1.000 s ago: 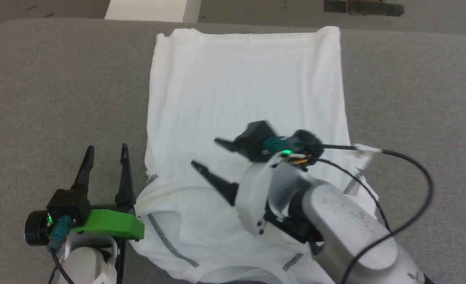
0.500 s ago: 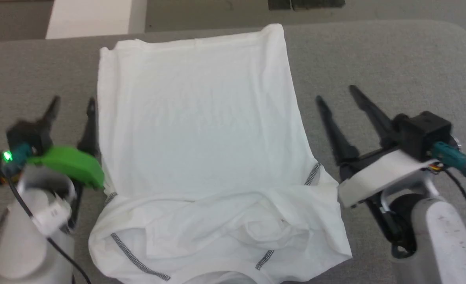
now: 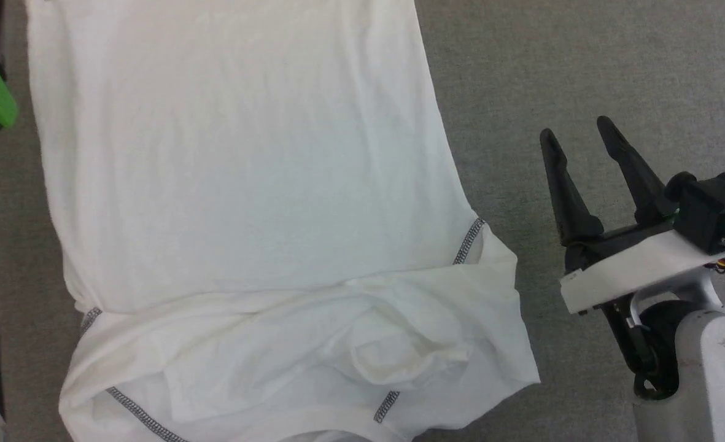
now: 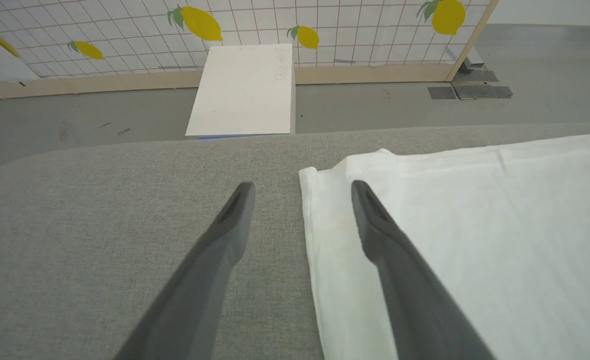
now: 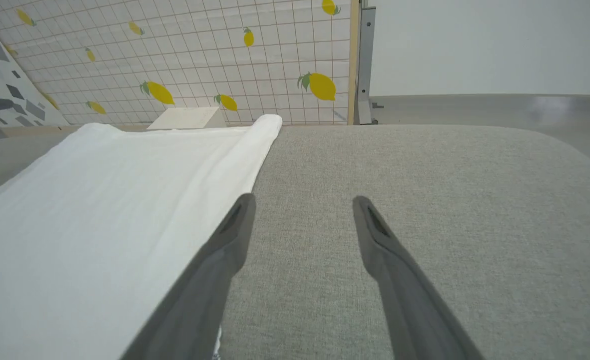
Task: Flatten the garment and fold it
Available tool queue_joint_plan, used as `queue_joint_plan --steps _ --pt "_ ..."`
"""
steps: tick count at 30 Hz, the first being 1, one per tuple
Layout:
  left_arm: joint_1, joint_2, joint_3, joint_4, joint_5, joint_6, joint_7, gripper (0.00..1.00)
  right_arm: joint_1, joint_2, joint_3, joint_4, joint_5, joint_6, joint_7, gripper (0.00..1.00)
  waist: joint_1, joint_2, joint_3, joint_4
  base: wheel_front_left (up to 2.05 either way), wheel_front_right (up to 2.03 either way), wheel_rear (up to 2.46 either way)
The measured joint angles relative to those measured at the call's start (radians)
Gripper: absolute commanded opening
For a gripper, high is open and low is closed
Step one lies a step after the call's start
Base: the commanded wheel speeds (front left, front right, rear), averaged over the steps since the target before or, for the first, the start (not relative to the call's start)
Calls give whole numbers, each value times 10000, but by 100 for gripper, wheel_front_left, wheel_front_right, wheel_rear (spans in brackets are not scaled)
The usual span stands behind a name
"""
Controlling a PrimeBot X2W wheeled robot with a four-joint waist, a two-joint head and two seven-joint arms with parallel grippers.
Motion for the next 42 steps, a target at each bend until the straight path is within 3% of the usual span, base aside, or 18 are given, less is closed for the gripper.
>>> queue_joint_plan --steps 7,17,18,20,26,32,37,39,42 --pt "-748 692 360 -420 -217 481 1808 100 -101 2 297 75 238 0 -314 100 0 0 1205 -567 0 0 0" --pt "-1275 1482 535 -1099 -2 1258 3335 100 -377 2 309 393 311 0 -686 100 0 0 2462 -1245 0 0 0" --pt "-1302 1574 531 -1168 79 1321 3465 49 -384 2 314 408 313 0 -692 100 0 0 2528 -1280 0 0 0" --pt "-1323 1661 531 -1342 217 1413 3614 0 -466 0 345 410 318 0 -690 100 0 0 2661 -1345 0 0 0" --pt "-1330 1524 278 -1645 211 1298 3179 0 -1412 -6 380 257 -174 0 -278 100 0 0 2734 -1168 0 0 0" --pt "-1502 1139 -234 -1300 257 938 1860 0 -4405 6 533 727 -451 0 468 100 0 0 2643 -634 0 0 0" --pt "-1900 573 -731 -1095 253 671 880 0 -7167 2 548 2782 -305 0 1551 100 0 0 2599 23 0 0 0" --pt "-2006 165 -1074 -1060 228 499 401 0 -8417 13 443 4222 -422 0 2339 100 -1 0 2610 473 0 0 0" --pt "-2211 -176 -1404 -907 203 332 -73 0 -9403 13 180 5480 -857 -2 3114 100 0 0 2660 947 0 0 0"
